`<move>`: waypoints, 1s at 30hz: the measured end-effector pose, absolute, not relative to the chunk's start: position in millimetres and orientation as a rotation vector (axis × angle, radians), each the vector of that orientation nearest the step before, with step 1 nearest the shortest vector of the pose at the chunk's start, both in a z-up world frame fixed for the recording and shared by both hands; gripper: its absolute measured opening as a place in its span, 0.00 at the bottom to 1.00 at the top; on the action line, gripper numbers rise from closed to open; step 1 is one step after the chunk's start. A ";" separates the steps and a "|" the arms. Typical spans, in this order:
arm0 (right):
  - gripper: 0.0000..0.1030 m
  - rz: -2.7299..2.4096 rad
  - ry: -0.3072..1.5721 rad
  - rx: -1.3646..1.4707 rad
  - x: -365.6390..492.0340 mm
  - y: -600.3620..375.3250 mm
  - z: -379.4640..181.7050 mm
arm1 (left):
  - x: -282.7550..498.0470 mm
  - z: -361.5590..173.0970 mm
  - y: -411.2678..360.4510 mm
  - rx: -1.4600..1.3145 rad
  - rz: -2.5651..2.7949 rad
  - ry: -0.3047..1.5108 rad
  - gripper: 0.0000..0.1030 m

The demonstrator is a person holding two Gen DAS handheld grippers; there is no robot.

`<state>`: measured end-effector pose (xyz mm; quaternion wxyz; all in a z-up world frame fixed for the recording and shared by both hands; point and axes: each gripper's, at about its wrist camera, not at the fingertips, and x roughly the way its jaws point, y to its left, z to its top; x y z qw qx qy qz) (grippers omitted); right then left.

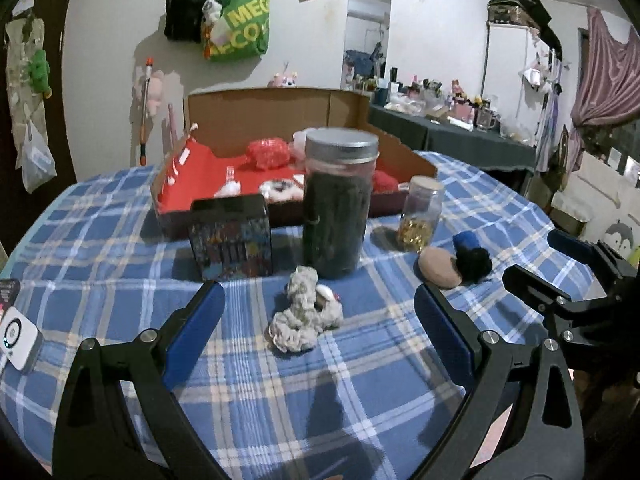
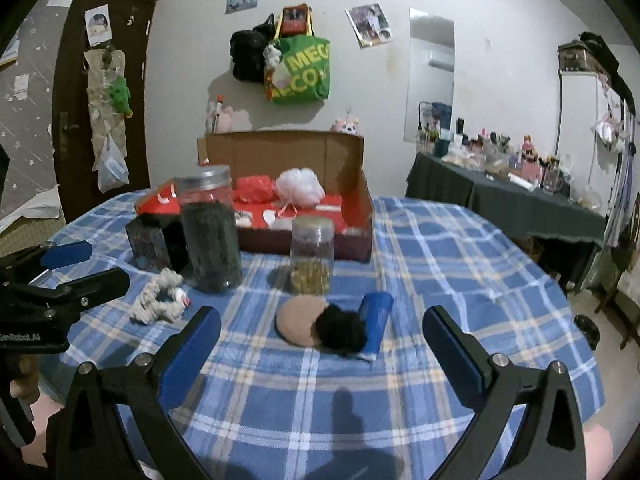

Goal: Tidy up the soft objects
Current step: 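Move the left tool toward the white crocheted scrunchie while the right tool approaches the black pom-pom, then grasp the white crocheted scrunchie with the left tool while the right tool grasps the black pom-pom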

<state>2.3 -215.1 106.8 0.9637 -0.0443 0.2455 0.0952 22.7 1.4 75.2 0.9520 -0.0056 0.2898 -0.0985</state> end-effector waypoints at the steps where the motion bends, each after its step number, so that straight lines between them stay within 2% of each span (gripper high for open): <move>1: 1.00 0.193 0.504 -0.086 3.4 -215.9 104.3 | 23.0 72.9 1.4 -0.013 -0.200 0.596 0.94; 18: 1.00 0.207 0.635 -0.057 44.3 -232.1 75.8 | 73.5 39.4 1.1 0.019 -0.179 0.779 0.94; 20: 0.98 0.210 0.646 -0.053 52.0 -233.6 73.2 | 79.5 35.6 2.3 0.016 -0.170 0.797 0.94; 22: 0.89 0.215 0.662 -0.050 60.0 -234.4 69.1 | 84.7 31.4 3.1 0.016 -0.170 0.816 0.93; 23: 0.87 0.216 0.663 -0.050 62.3 -234.2 67.7 | 86.8 29.3 3.2 0.014 -0.176 0.827 0.90; 25: 0.74 0.219 0.675 -0.054 67.8 -233.9 64.5 | 89.6 24.7 3.3 0.000 -0.211 0.852 0.64; 26: 0.68 0.223 0.683 -0.057 70.3 -233.2 62.4 | 89.5 23.4 2.3 0.008 -0.219 0.856 0.62; 27: 0.49 0.227 0.688 -0.059 71.9 -232.6 60.9 | 87.1 24.0 0.2 0.023 -0.234 0.843 0.54; 28: 0.32 0.232 0.691 -0.062 73.0 -232.0 59.7 | 86.0 24.5 -1.2 0.030 -0.256 0.840 0.37; 30: 0.32 0.244 0.703 -0.076 74.4 -229.7 56.5 | 81.9 24.5 -6.3 0.062 -0.270 0.830 0.32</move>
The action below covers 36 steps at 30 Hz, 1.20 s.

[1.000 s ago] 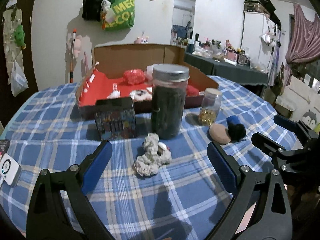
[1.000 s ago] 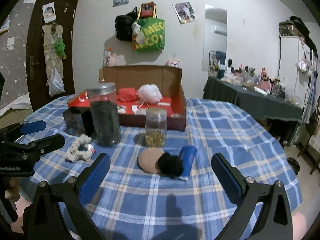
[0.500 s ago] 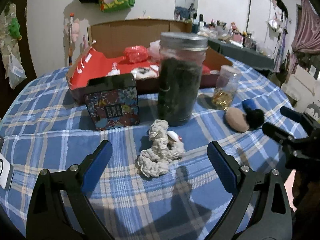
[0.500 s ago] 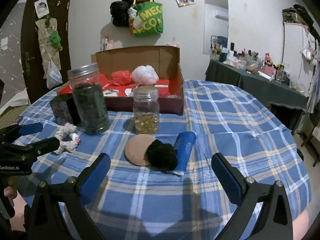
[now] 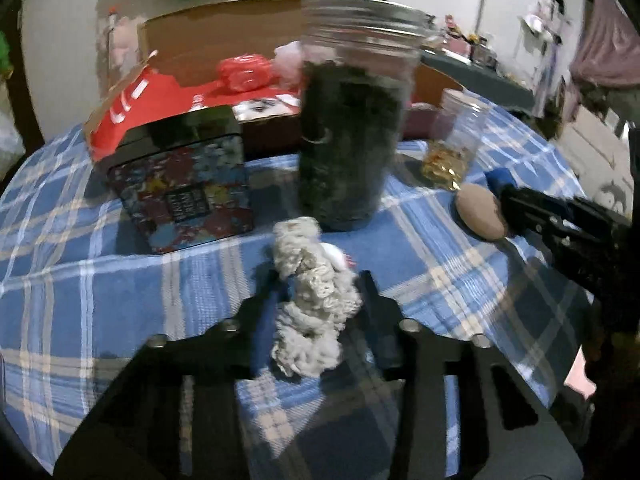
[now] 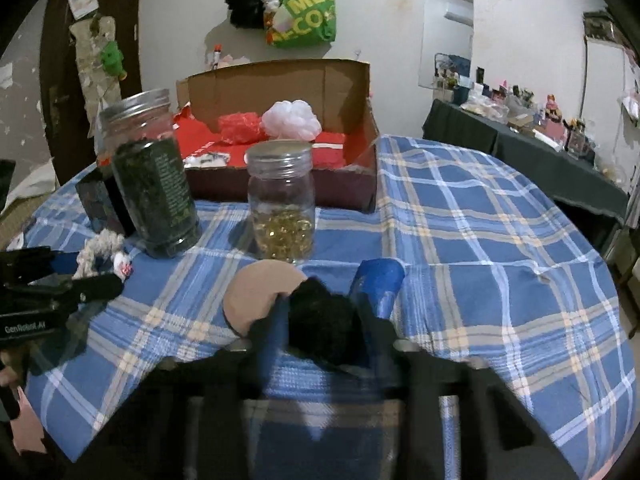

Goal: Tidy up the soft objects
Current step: 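Grasp the white crocheted scrunchie with the left tool while the right tool grasps the black pom-pom, then lift the scrunchie and pom-pom and carry them toward the cardboard box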

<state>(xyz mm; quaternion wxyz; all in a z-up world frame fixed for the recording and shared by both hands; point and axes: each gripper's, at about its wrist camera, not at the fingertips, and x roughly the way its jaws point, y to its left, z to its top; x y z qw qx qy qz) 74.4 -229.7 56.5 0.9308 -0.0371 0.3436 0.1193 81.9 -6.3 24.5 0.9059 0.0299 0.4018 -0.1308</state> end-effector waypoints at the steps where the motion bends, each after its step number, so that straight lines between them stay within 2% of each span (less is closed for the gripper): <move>1: 0.32 0.242 0.702 -0.089 74.0 -228.3 56.1 | 80.2 24.7 -8.2 0.074 -0.267 0.824 0.29; 28: 0.32 0.390 0.591 -0.046 40.5 -195.4 93.9 | 62.2 54.5 -7.8 0.025 -0.368 0.767 0.27; 36: 0.32 0.437 0.610 -0.045 41.3 -183.9 87.3 | 58.3 56.6 -11.1 0.030 -0.388 0.760 0.27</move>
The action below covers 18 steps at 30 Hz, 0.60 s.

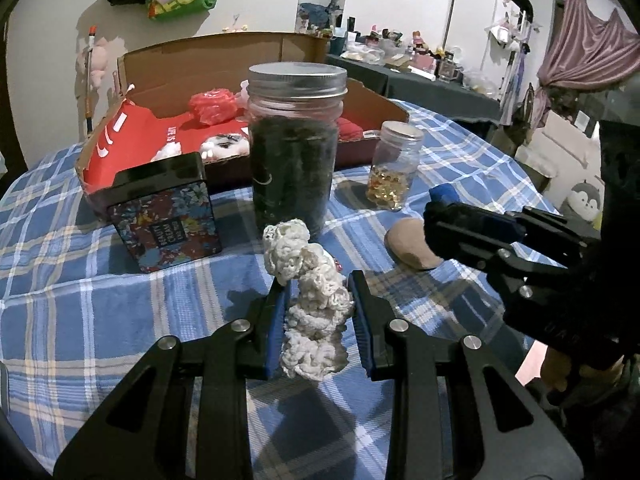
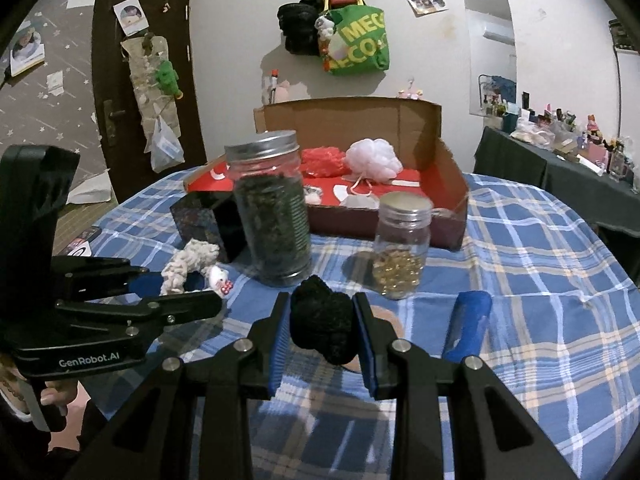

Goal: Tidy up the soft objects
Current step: 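Lift the scrunchie and pom-pom and carry them toward the cardboard box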

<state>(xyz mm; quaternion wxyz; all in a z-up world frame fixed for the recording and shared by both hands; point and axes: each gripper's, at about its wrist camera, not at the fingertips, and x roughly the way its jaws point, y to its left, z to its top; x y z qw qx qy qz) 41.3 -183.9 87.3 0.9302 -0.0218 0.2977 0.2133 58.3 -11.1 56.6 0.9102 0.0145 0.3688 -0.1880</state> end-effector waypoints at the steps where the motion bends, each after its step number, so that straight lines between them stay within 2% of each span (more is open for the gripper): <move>1: 0.32 0.440 0.611 -0.045 41.0 -183.0 86.5 | 58.4 56.4 -11.2 0.030 -0.389 0.761 0.27; 18: 0.32 0.466 0.631 -0.036 41.2 -180.7 81.5 | 56.3 58.0 -14.0 0.019 -0.404 0.760 0.27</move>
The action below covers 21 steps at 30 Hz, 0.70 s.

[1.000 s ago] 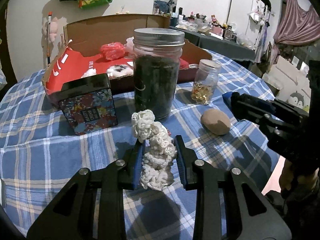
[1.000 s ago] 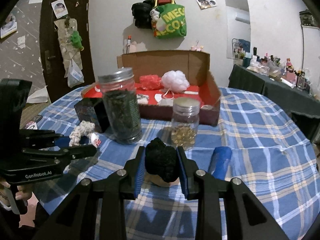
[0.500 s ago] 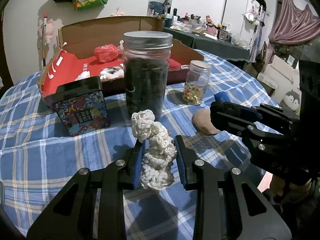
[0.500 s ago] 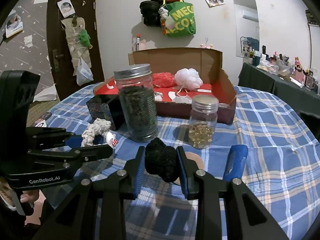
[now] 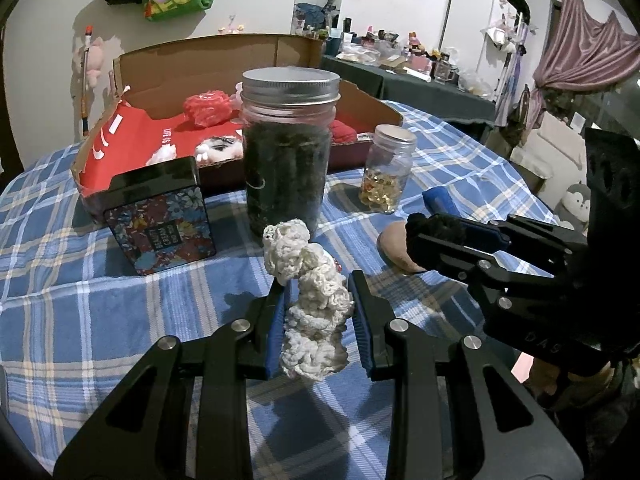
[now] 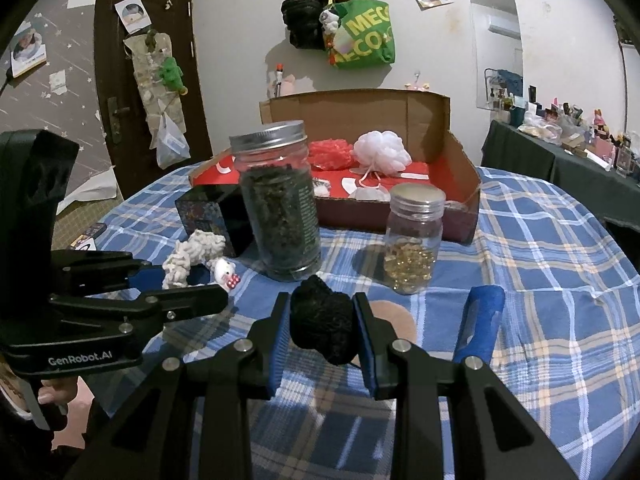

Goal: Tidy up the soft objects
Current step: 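Lift the scrunchie and pom-pom and carry them toward the cardboard box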

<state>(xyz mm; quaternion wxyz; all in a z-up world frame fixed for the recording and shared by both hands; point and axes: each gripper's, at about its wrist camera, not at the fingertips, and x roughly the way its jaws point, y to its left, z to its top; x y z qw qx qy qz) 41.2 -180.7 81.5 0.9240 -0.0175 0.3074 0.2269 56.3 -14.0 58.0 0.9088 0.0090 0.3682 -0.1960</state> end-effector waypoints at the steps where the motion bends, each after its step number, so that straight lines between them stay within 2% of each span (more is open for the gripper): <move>1: 0.32 0.466 0.633 -0.038 41.6 -179.9 81.2 | 56.2 58.3 -14.0 0.018 -0.404 0.760 0.27; 21: 0.32 0.412 0.571 -0.028 76.0 -189.8 122.3 | 89.9 107.1 25.0 -0.013 -0.326 0.690 0.27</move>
